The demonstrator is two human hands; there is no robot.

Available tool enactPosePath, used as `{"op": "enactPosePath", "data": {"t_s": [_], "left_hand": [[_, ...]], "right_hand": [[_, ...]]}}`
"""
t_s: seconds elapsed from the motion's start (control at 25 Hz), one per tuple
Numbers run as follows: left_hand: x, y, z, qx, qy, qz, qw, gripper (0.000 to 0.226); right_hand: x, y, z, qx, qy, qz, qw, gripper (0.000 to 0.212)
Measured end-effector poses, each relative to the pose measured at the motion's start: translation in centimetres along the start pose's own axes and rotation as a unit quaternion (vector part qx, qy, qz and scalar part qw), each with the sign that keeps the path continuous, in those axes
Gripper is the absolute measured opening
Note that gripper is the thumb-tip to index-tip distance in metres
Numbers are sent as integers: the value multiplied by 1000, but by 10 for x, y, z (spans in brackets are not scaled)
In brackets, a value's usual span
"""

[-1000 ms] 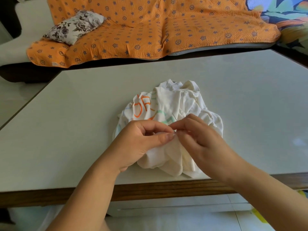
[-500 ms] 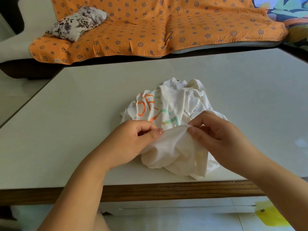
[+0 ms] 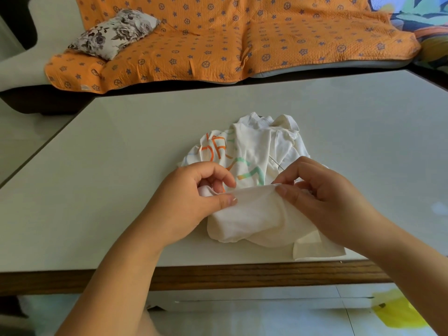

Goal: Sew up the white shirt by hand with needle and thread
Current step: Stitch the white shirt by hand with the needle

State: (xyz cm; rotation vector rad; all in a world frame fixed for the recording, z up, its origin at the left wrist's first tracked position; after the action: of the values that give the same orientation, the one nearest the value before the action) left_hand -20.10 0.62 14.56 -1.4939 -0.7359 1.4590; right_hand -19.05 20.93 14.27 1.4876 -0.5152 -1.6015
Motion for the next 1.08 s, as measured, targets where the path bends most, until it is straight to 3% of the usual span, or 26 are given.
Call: {"op": "enactPosePath", "data": {"t_s": [0.52,0.8,0.88,1.08], "left_hand": [[1,-15,-4,57,-56,159,984,23],[3,-20,-6,82,-46,101,990,16],[3,-20,-5,91,-45,94,990,2],[3,-15,-4,86,-41,113,989,8]], "right_hand": [[-7,5,1,-85,-47,-92,991,18],[-9,5,0,-109,-74,-125,983,16],[-9,4,0,-109,-76,-127,983,10],[-8,2,0,-97,-76,-118,985,6]]}}
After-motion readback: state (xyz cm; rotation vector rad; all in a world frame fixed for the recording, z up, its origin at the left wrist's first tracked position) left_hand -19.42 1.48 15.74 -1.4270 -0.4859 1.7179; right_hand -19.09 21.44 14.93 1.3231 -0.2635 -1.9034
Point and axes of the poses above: each hand's wrist, its own z-axis towards the middle knuckle, its own x-axis out of the palm, y = z × x, the point moved 7 cm from there along z, towards the middle knuckle, and after that the axes turned 5 degrees about -z, right-handed, at the moved point
